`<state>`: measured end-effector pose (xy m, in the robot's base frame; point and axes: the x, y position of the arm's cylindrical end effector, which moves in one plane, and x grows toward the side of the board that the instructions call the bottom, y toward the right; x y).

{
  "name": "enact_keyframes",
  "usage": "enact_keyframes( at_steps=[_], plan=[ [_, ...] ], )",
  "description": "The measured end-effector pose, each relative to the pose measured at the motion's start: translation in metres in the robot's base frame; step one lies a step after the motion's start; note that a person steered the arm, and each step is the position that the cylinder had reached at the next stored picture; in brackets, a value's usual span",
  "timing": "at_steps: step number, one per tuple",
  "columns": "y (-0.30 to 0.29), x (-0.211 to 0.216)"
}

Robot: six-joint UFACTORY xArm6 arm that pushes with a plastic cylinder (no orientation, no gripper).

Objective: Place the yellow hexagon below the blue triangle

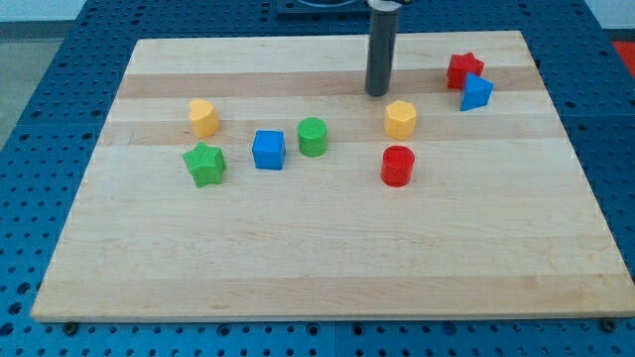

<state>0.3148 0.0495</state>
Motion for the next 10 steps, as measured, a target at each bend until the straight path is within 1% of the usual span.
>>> enact_keyframes(
  at_steps=[1,2,3,6,8,10],
  plan=[
    [-0.01,0.041],
    [-0.01,0.071],
    [-0.002,0.083],
    [0.029,0.079],
    [0.006,0.059],
    [0.021,0.051]
  ],
)
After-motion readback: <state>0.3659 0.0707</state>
